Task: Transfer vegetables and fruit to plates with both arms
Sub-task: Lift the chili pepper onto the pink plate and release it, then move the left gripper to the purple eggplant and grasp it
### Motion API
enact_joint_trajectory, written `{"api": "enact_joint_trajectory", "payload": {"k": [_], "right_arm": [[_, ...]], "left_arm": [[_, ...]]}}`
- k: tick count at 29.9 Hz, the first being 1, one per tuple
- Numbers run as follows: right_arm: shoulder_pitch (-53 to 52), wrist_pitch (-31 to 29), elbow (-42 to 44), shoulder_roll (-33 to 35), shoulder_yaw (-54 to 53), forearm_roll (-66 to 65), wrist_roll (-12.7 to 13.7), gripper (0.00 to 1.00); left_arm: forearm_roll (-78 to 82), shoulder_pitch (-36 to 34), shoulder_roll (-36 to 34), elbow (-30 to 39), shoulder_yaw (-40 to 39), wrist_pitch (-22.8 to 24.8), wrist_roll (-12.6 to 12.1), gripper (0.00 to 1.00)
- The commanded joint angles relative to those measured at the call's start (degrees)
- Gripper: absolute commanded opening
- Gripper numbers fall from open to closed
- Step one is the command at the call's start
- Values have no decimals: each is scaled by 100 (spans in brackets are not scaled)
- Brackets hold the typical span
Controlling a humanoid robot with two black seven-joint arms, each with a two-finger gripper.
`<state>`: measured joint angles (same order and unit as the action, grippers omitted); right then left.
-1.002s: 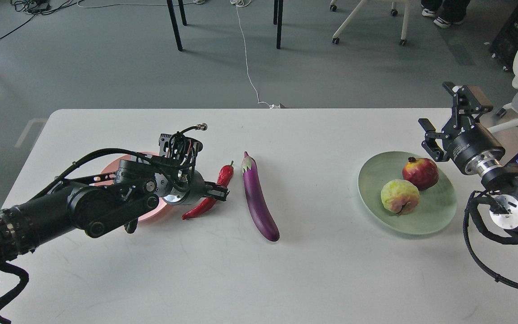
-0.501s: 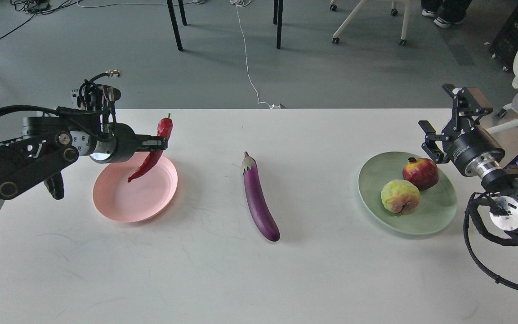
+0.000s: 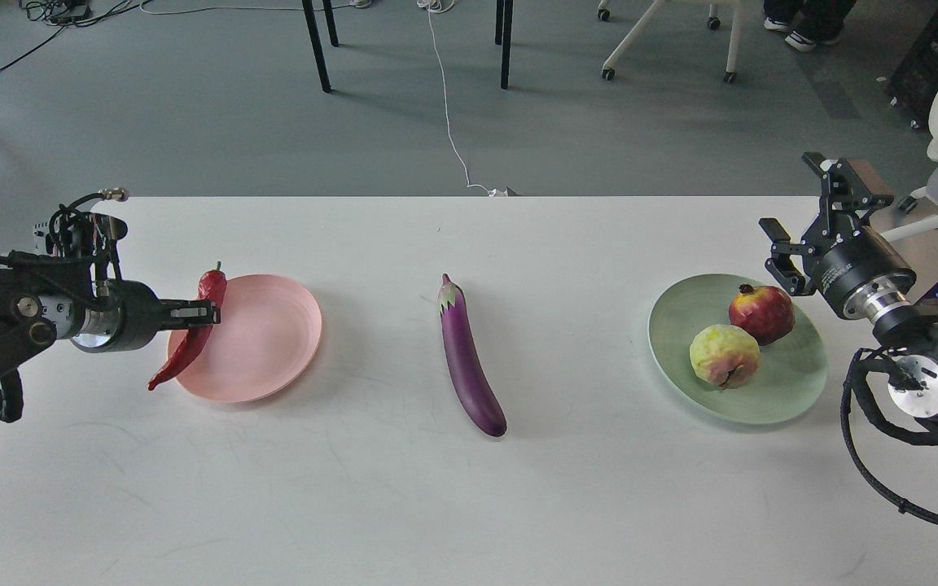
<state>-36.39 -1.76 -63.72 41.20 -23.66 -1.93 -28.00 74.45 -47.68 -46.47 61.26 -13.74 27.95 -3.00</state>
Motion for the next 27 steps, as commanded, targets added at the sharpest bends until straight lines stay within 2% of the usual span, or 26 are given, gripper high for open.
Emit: {"api": "enact_joint_trajectory", "payload": {"k": [1,4,7,10,12,17,23,27], "right_arm": [[0,0,-9,2,2,0,0,99],[0,0,-9,2,2,0,0,99],[-9,0,-1,11,-7,0,0,99],[0,0,8,2,-24,-9,0,99],[0,0,0,2,-16,-9,0,99],[35,0,0,2,-24,-9,0,99],[88,0,-18,72,-24,-9,0,99],[106,0,-27,81,-24,-9,0,99]], "left_arm": [[26,-48,-2,-8,-32,5,255,94],[35,-206,15,-166,-41,5,510,97],[-9,-461,85,-228,-67,5,528,97],[-53,-681,383,8,-190,-17,485,97],[-71,-699,760,315,-260,-140,345,97],[-71,-699,1823,536,-226,-589,-385,97],[17,-629,2879,265,-129,-633,-789,97],[43,-593,3109,-43,-68,-633,-860,97]]}}
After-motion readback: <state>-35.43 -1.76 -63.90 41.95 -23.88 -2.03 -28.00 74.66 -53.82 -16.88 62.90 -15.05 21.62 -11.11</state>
